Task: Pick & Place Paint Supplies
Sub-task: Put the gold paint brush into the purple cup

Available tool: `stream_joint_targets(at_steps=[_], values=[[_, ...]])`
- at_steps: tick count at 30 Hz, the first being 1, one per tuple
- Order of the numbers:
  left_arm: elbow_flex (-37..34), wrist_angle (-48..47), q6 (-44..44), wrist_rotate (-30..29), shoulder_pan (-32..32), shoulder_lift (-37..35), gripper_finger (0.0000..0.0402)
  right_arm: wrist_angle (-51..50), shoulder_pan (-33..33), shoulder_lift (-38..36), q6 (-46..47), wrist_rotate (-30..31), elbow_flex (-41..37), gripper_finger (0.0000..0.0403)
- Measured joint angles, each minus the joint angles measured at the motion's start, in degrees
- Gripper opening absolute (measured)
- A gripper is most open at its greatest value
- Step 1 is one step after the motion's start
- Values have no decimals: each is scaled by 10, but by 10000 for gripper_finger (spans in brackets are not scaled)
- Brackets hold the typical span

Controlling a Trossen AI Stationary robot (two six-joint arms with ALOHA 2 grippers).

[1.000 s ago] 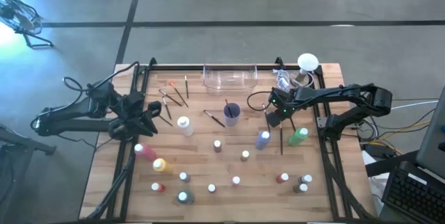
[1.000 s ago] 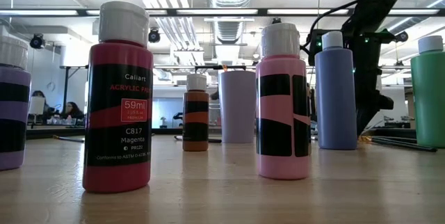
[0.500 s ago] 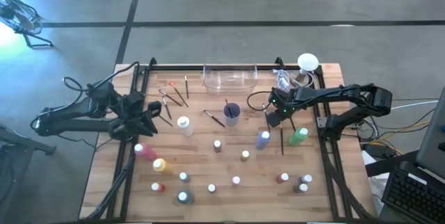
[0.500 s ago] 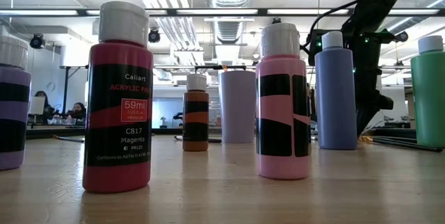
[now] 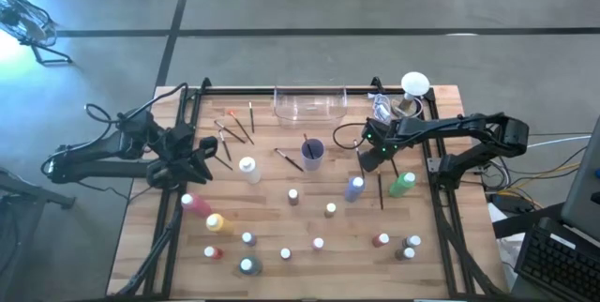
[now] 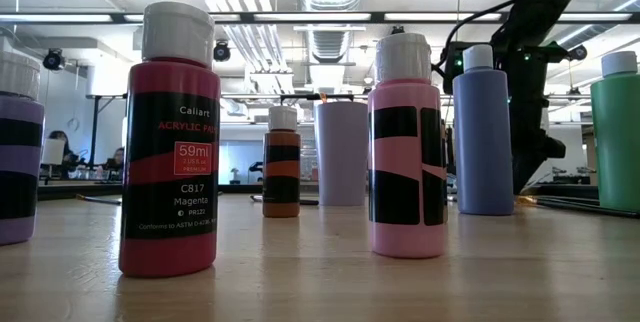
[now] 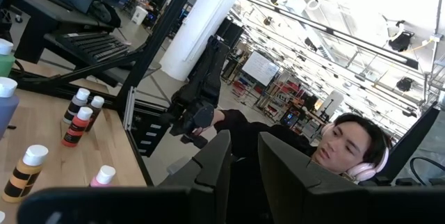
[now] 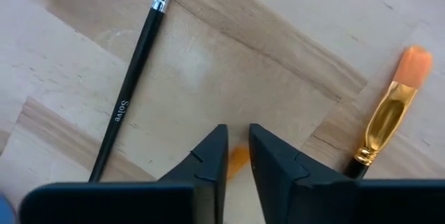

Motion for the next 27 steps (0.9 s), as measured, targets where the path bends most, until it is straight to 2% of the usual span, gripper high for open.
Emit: stream_joint_targets(at_steps=[6, 13, 27], values=[[0, 0, 0, 0, 0, 0, 81, -4, 0, -1, 2, -18, 0, 95], [0, 0, 0, 0, 0, 0, 81, -22, 0, -1, 2, -21, 0, 107], [0, 0, 0, 0, 0, 0, 81, -32, 0, -1, -9, -11, 2, 56]])
